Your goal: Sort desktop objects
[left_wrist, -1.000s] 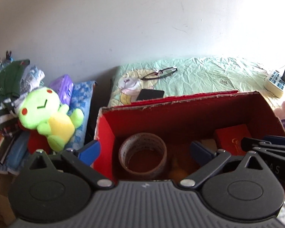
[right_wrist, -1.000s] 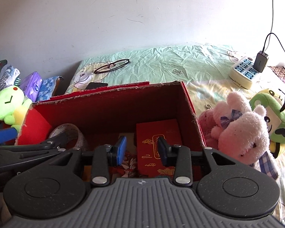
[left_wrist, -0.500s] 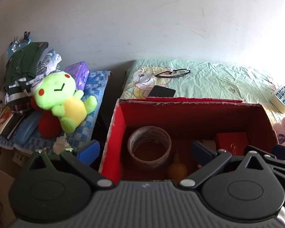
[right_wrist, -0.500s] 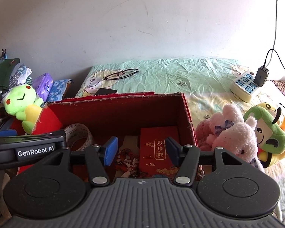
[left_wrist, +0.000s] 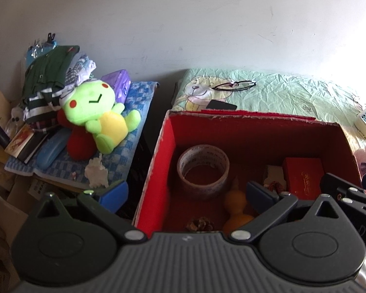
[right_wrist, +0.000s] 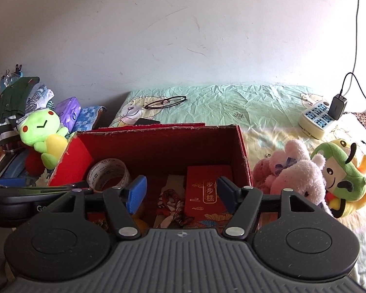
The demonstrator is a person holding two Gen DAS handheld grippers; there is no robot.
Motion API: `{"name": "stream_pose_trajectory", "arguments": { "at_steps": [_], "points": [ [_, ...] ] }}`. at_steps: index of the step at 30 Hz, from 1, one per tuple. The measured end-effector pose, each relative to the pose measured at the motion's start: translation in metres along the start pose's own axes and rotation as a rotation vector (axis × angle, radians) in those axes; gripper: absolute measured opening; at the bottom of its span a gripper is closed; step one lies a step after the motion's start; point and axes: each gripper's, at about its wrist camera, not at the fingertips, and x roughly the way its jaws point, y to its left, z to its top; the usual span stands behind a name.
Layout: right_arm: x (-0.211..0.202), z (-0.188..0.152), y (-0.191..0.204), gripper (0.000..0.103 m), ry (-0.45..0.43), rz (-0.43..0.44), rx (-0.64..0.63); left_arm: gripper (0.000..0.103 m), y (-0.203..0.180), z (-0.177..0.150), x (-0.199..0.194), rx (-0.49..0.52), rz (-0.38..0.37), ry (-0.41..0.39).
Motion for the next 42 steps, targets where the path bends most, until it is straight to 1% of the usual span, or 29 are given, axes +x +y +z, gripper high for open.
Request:
{"name": "stream_pose_trajectory", "arguments": {
  "at_steps": [5,8,10,12,14,20,25,31,36,42],
  "points": [
    [-0.010,-0.004,0.000,0.070,-0.013,-0.001,0.000,0.102,-0.001,-0.007,-0.007,0.001,0.003,0.001],
    [-0.014,-0.007,-0.001,0.072,-0.017,-0.008,0.000,0.102,-0.003,-0.011,-0.011,0.005,0.017,-0.001],
    [-0.018,-0.010,-0.002,0.072,-0.021,-0.011,0.007,0.102,-0.003,-0.013,-0.012,0.008,0.003,0.018],
    [-0.023,-0.012,-0.006,0.072,-0.023,-0.011,0.018,0.102,-0.003,-0.016,-0.012,0.011,-0.030,0.050],
    [-0.027,-0.015,-0.009,0.072,-0.023,-0.015,0.029,0.102,-0.004,-0.022,-0.014,0.021,-0.056,0.062],
    [-0.035,-0.028,-0.013,0.072,-0.020,-0.045,0.052,0.102,-0.014,-0.036,-0.020,0.069,-0.074,0.073],
    [-0.041,-0.041,-0.013,0.072,-0.007,-0.072,0.054,0.102,-0.018,-0.048,-0.018,0.082,-0.085,0.107],
    [-0.040,-0.062,-0.014,0.072,0.043,-0.093,0.055,0.102,-0.019,-0.068,-0.012,0.102,-0.085,0.154],
    [-0.036,-0.078,-0.009,0.072,0.091,-0.095,0.044,0.102,-0.017,-0.086,-0.006,0.119,-0.082,0.190],
    [-0.026,-0.094,-0.001,0.072,0.155,-0.075,0.015,0.102,-0.008,-0.109,0.003,0.127,-0.072,0.243]
  ]
}}
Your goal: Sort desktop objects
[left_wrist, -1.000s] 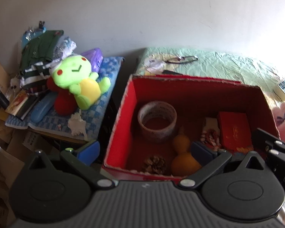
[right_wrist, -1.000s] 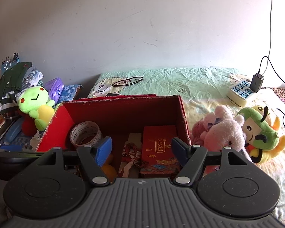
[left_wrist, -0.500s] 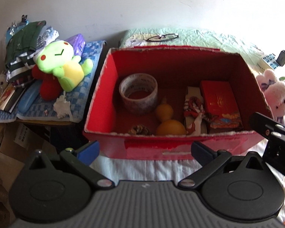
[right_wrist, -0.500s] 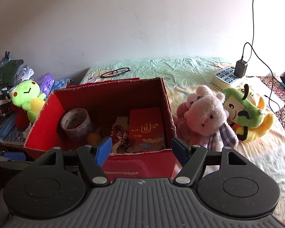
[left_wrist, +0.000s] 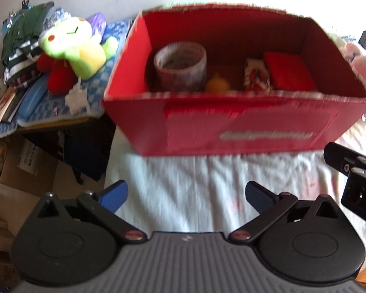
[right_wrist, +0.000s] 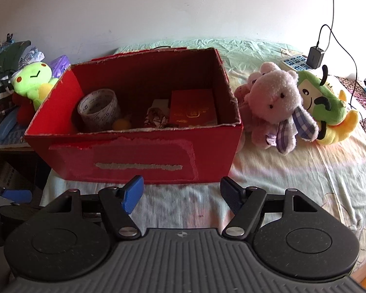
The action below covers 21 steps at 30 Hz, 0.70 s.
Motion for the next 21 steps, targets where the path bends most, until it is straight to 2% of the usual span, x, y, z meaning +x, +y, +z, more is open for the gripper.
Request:
{"name": "stream_pose_trajectory", "arguments": {
  "at_steps": [7,21],
  "points": [
    [0.008,-0.007,0.011,0.072,0.047,0.029,-0.034,0.102,0.008,-0.018,0.010,-0.009,-0.007,0.053],
    [0.008,0.000,0.022,0.073,0.027,0.032,-0.032,0.102,0.024,-0.018,0.009,-0.039,0.015,0.045]
  ]
}}
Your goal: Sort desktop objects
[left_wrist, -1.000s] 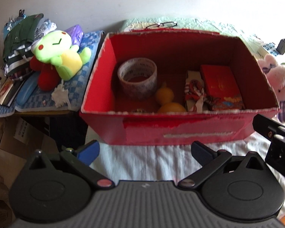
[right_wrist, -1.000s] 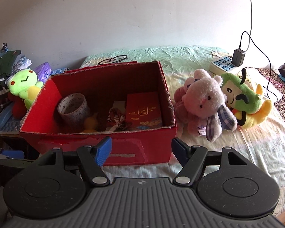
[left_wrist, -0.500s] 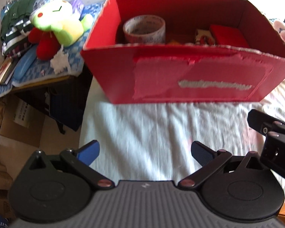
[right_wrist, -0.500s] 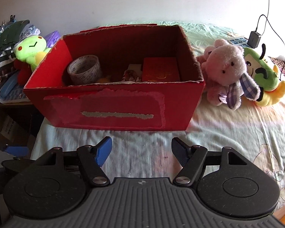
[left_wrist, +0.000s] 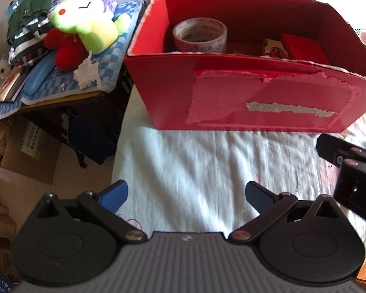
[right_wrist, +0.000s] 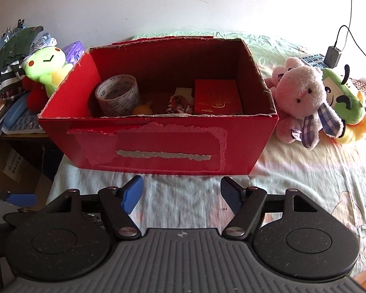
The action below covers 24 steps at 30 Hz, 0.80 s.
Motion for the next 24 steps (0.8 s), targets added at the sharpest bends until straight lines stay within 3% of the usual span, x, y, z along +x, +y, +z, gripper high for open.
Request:
{"name": "stream_pose_trajectory", "arguments": {
  "at_steps": [24],
  "points": [
    [-0.013,0.032,-0.002,0.071,-0.091,0.053,0.011,0.102,0.004,0.042,-0.026,0.046,-0.035,-0.078]
  ]
}}
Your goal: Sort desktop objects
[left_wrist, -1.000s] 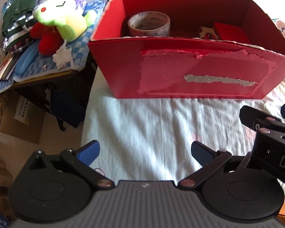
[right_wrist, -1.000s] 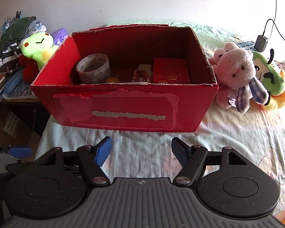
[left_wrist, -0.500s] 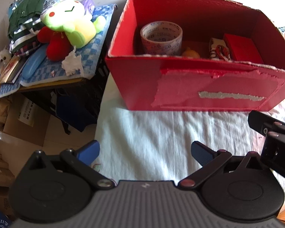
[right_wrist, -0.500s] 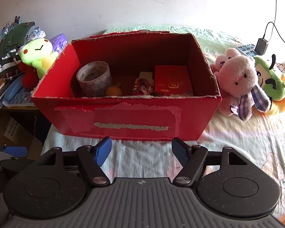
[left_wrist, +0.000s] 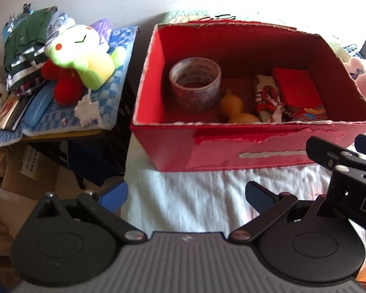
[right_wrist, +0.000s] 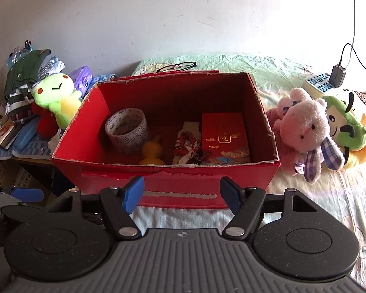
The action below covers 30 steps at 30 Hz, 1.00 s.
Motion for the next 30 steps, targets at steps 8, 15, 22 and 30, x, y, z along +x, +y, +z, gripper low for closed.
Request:
{"name": "stream_pose_trajectory", "arguments": {
  "at_steps": [8,15,22,30],
  "points": [
    [-0.013,0.017,-0.002,0.071,-0.064,0.009,-0.006,0.102,-0.002,0.016,-0.012,0.009,-0.020,-0.048],
    [-0.018,0.028,-0.006,0.071,-0.110,-0.012,0.007,0.102,-0.004,0.033,-0.021,0.026,-0.026,-0.088],
    [-0.018,0.032,-0.010,0.072,-0.120,-0.053,0.020,0.102,-0.013,0.039,-0.023,0.037,-0.026,-0.098],
    [-0.009,0.045,-0.007,0.074,-0.103,-0.059,-0.005,0.102,-0.015,0.049,-0.017,0.018,-0.030,-0.081]
  ]
}}
